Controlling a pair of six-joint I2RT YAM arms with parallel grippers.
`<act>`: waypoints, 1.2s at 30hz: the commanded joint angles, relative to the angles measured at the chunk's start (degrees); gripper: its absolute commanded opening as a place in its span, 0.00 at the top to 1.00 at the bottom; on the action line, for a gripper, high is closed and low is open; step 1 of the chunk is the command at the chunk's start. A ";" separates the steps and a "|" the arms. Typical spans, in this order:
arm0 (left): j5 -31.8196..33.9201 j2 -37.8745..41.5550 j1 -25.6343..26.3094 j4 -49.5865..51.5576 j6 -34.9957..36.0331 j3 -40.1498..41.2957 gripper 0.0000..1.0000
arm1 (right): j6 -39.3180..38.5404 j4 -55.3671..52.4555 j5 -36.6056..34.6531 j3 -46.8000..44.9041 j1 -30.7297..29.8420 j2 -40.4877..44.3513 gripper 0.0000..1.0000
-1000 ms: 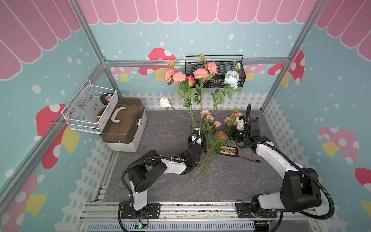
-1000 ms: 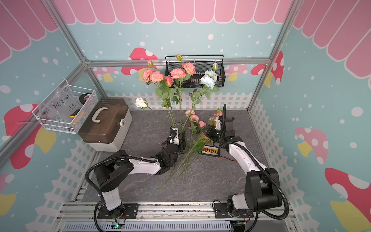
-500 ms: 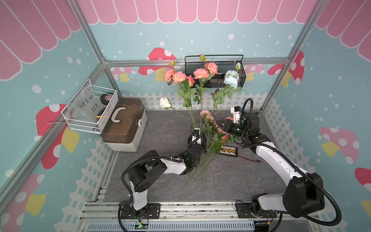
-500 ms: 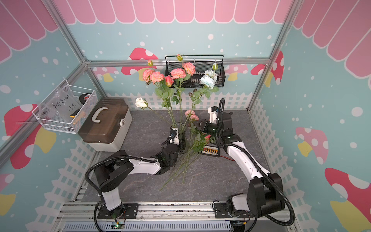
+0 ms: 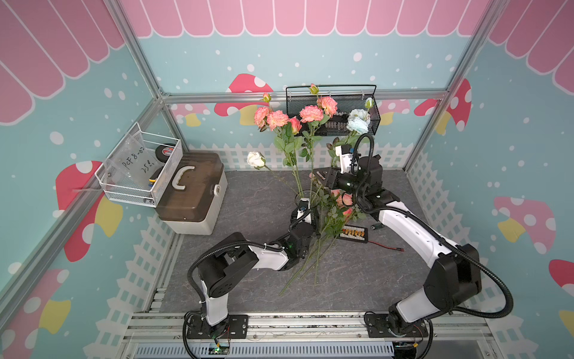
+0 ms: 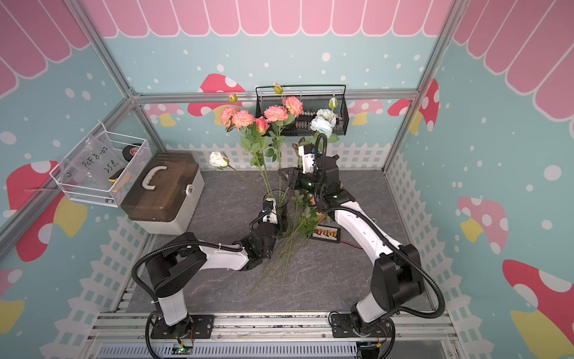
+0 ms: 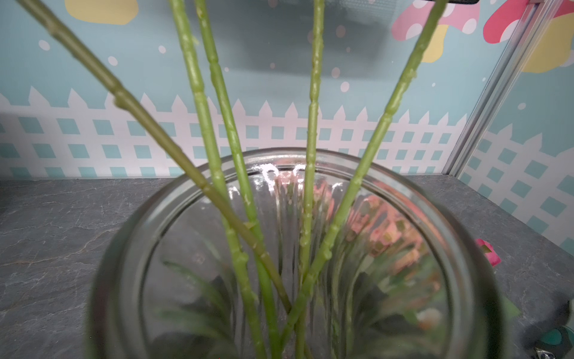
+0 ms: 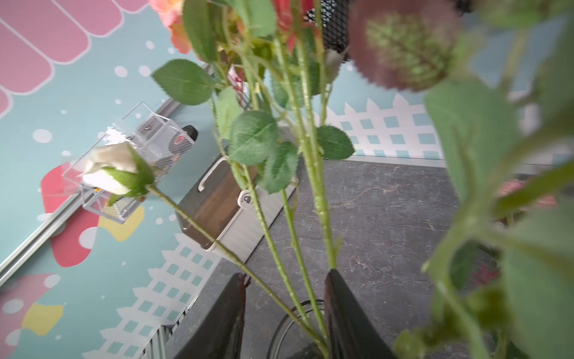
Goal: Pick out pink flowers from the vase
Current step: Pick up the flower from the vase.
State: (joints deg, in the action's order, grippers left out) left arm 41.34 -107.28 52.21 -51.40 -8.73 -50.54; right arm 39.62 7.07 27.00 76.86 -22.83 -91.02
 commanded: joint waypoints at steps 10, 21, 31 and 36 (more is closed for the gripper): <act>-1.35 -2.13 0.84 6.89 -3.66 2.38 1.00 | 0.44 0.91 0.92 8.46 -1.99 -10.49 0.73; -1.78 -2.67 0.80 7.09 -3.66 2.03 1.00 | -0.50 3.31 2.45 5.34 -2.76 -8.75 1.00; -1.70 -2.81 0.79 7.80 -3.49 1.77 1.00 | -2.66 10.24 7.89 -0.66 -2.75 4.05 1.00; -1.62 -2.93 0.79 8.19 -3.42 1.41 1.00 | -9.17 4.32 3.91 1.75 -2.61 11.05 1.00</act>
State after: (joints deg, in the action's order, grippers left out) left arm 41.80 -107.31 52.42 -51.40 -8.78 -50.50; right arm 35.00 12.93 31.79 76.29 -25.19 -84.18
